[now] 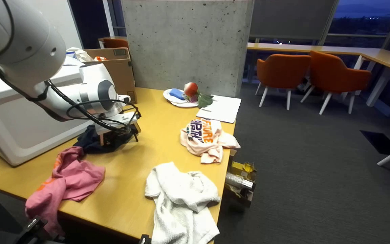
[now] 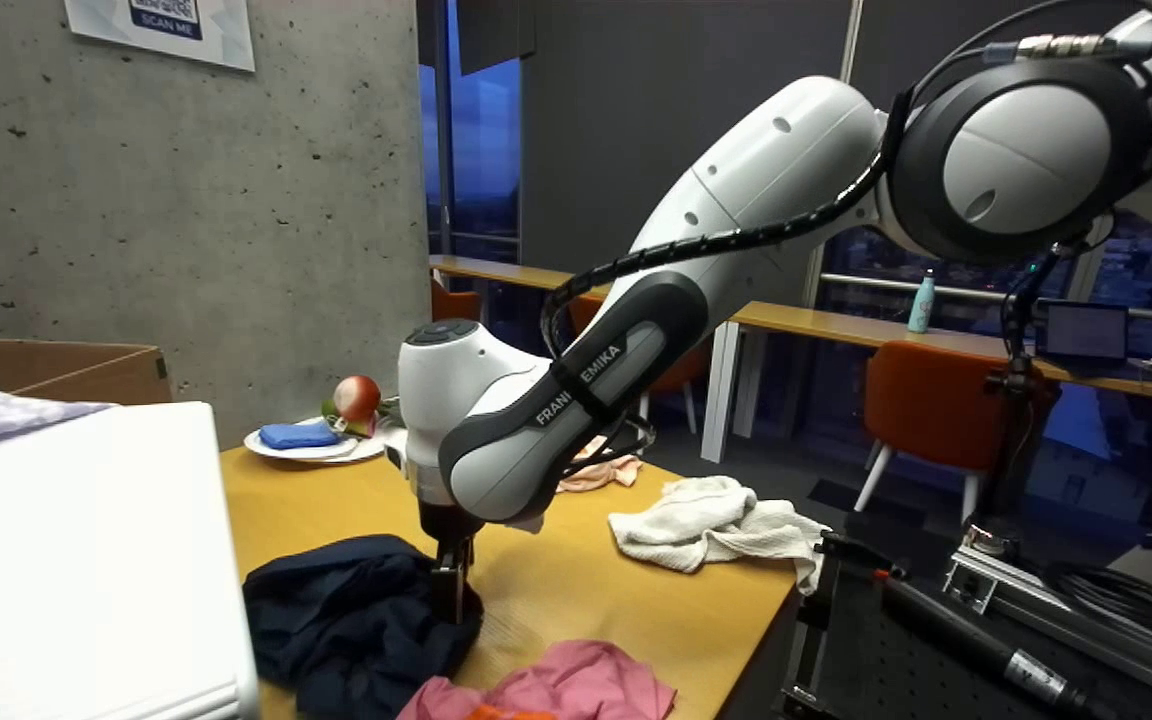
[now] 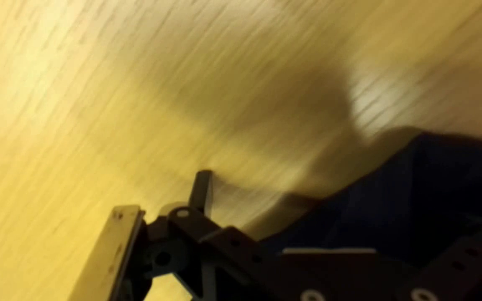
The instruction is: Slide the pink shirt to the right side of the table, slide the peach shirt to the bottom right side of the table, slide the white towel to the left side of the table, slide the black shirt to the top left side of the table
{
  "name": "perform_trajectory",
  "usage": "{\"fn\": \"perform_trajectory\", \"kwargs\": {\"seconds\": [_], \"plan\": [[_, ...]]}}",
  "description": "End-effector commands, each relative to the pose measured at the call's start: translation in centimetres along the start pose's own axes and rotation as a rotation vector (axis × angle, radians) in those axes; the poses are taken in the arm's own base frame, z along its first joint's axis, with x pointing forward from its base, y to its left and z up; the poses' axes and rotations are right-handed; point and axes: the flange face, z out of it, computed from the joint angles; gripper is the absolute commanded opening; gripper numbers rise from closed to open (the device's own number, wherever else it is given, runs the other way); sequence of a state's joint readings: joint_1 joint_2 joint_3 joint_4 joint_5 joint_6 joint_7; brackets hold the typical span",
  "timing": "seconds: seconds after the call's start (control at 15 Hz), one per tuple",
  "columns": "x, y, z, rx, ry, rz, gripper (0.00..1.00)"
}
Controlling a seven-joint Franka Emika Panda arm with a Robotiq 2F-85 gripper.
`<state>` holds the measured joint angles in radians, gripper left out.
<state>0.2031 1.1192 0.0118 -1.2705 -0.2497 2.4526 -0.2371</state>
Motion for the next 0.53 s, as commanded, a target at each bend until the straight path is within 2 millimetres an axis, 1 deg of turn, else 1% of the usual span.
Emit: {"fn": "perform_trajectory", "kwargs": {"seconds": [0.0,0.13,0.47], "plan": [[1.3,2.7,2.1,-0.079,0.008,0.043,1.0],[1.7,4.4,2.5,-0.104,0.016,0.07,1.0],[2.7,8.5,0.4,-0.175,0.027,0.116,1.0]]}}
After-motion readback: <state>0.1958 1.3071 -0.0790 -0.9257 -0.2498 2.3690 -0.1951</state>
